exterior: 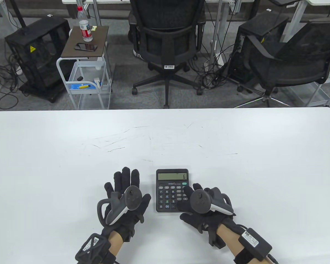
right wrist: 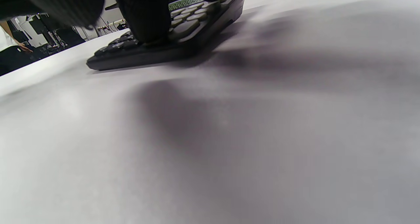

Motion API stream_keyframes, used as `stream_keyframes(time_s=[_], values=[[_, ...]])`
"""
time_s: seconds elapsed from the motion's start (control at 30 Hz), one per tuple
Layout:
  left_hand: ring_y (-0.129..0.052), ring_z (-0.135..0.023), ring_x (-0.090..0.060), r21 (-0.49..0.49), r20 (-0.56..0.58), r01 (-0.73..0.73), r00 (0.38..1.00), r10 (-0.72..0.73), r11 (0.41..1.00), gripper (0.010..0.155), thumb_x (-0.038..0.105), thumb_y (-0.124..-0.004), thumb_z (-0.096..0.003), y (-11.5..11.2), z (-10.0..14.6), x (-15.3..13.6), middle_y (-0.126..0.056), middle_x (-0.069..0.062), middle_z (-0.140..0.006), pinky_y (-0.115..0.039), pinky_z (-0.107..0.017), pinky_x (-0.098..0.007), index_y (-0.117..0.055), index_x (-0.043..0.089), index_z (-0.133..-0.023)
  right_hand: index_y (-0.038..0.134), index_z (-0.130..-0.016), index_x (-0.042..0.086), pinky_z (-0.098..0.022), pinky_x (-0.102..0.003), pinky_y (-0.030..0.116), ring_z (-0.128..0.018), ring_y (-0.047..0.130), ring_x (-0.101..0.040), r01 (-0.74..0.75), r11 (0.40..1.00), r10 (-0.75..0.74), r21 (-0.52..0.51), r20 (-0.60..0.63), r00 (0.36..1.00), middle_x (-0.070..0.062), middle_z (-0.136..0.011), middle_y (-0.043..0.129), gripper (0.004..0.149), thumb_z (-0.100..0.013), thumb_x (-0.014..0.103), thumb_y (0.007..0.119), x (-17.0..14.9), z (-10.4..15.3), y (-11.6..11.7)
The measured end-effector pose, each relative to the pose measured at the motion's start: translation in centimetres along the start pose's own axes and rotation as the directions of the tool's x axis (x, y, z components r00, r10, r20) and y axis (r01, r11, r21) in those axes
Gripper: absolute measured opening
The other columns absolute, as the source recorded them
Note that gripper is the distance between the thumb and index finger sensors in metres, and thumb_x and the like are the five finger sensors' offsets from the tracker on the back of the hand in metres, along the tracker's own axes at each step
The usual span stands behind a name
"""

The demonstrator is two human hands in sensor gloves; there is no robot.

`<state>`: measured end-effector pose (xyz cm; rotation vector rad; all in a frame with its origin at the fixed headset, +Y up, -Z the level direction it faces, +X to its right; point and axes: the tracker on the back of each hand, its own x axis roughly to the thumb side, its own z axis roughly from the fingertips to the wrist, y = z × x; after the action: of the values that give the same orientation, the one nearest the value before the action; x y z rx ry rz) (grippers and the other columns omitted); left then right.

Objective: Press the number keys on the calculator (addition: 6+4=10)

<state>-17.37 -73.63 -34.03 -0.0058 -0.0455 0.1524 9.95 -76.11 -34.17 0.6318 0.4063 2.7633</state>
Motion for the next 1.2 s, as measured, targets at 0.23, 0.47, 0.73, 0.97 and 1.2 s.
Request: stream_keyframes(time_s=[0.23, 0.47, 0.73, 0.97, 1.2], values=[[-0.019, -0.113, -0.035, -0.001, -0.002, 0.002, 1.000, -0.002, 1.000, 0.090, 0.070, -0.065, -0.0434, 0.0, 0.0, 0.0, -0.011, 0.001, -0.120, -0.023, -0.076, -0.068, -0.013, 0.032, -0.107, 0.069, -0.095, 0.042, -0.073, -0.066, 0.029, -0.107, 0.024, -0.045, 0.027, 1.000, -0.027, 0.005, -0.002, 1.000, -0.005, -0.119, 0.035, 0.056, -0.042, 0.059, 0.070, -0.2, -0.2, 0.0], [-0.019, -0.113, -0.035, -0.008, -0.002, 0.005, 1.000, -0.005, 1.000, 0.090, 0.070, -0.066, -0.0434, 0.0, 0.0, 0.0, -0.011, 0.001, -0.120, -0.023, -0.076, -0.068, -0.014, 0.032, -0.107, 0.067, -0.098, 0.040, -0.073, -0.065, 0.030, -0.107, 0.024, -0.044, 0.037, 0.999, -0.036, -0.021, 0.015, 0.999, -0.006, -0.119, 0.034, 0.061, -0.040, 0.061, 0.071, -0.1, 0.1, -0.5], [-0.019, -0.113, -0.036, -0.019, -0.003, 0.004, 1.000, -0.004, 1.000, 0.090, 0.070, -0.065, -0.0436, 0.0, 0.1, 0.1, -0.011, 0.001, -0.120, -0.023, -0.076, -0.068, -0.014, 0.032, -0.107, 0.052, -0.104, 0.044, -0.073, -0.065, 0.028, -0.107, 0.021, -0.045, -0.032, 0.995, 0.031, -0.099, -0.012, 0.999, -0.008, -0.120, 0.027, 0.069, -0.040, 0.064, 0.070, 1.0, -0.4, -0.3], [-0.019, -0.113, -0.036, -0.029, 0.000, 0.007, 1.000, -0.007, 1.000, 0.090, 0.070, -0.065, -0.0436, -0.1, 0.0, 0.3, -0.011, 0.001, -0.120, -0.023, -0.076, -0.068, -0.015, 0.032, -0.107, 0.043, -0.105, 0.046, -0.073, -0.065, 0.026, -0.106, 0.017, -0.045, -0.145, 0.988, 0.145, -0.047, -0.009, 0.989, -0.008, -0.119, 0.019, 0.073, -0.040, 0.066, 0.068, 4.2, -2.2, 0.6], [-0.018, -0.113, -0.036, -0.040, -0.002, 0.007, 1.000, -0.007, 0.999, 0.090, 0.070, -0.065, -0.0437, -0.1, 0.1, 0.3, -0.011, 0.001, -0.120, -0.023, -0.076, -0.068, -0.015, 0.032, -0.108, 0.040, -0.105, 0.047, -0.072, -0.066, 0.025, -0.106, 0.016, -0.045, -0.149, 0.989, 0.148, -0.023, -0.014, 0.989, -0.009, -0.119, 0.016, 0.074, -0.040, 0.066, 0.068, 5.1, -3.4, 1.2]])
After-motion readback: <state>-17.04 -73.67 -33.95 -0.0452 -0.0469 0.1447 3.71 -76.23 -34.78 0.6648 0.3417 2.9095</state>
